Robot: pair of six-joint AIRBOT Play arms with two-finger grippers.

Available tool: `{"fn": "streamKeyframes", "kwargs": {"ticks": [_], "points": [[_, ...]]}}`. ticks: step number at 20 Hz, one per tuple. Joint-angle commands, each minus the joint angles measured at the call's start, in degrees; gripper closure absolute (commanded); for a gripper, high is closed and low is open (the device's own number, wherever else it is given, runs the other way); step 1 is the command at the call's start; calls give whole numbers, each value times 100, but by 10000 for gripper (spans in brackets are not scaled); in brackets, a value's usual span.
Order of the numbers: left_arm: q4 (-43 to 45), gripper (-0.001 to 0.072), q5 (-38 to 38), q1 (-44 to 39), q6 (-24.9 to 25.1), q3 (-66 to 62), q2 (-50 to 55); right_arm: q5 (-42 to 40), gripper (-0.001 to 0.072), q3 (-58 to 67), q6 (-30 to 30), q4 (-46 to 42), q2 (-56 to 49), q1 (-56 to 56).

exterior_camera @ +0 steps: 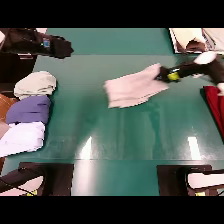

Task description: Fold the shirts.

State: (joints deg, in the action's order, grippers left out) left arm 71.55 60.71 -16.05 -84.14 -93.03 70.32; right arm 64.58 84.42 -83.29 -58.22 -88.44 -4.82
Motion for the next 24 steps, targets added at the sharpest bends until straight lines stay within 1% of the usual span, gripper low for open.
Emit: {"fn": "streamKeyframes", "kwargs": {"ticks": [1,3,6,9,11,12,15,19,22,24], "points": [[0,684,-422,-461,4,2,2,131,701,13,157,-634,693,1550],[-7,684,-614,-575,7,2,2,92,701,15,293,-632,833,2409],[-87,684,-662,-573,-9,2,2,-116,701,83,385,-590,782,3469],[-105,684,-664,-573,-13,2,2,-271,701,367,455,-577,573,4057],[-107,685,-667,-573,-50,2,4,-267,701,713,520,-575,350,4192],[-105,684,-667,-573,-146,2,4,-271,702,933,522,-577,236,4192],[-109,684,-664,-573,-155,2,4,-315,702,1674,533,-579,-35,4072],[-111,684,-662,-573,-153,2,2,-197,702,2566,533,-581,-103,4024],[-111,684,-660,-573,-146,2,4,223,701,3073,535,-588,-101,4140],[-109,684,-660,-573,-138,2,2,540,702,3134,535,-603,-28,4260]]}}
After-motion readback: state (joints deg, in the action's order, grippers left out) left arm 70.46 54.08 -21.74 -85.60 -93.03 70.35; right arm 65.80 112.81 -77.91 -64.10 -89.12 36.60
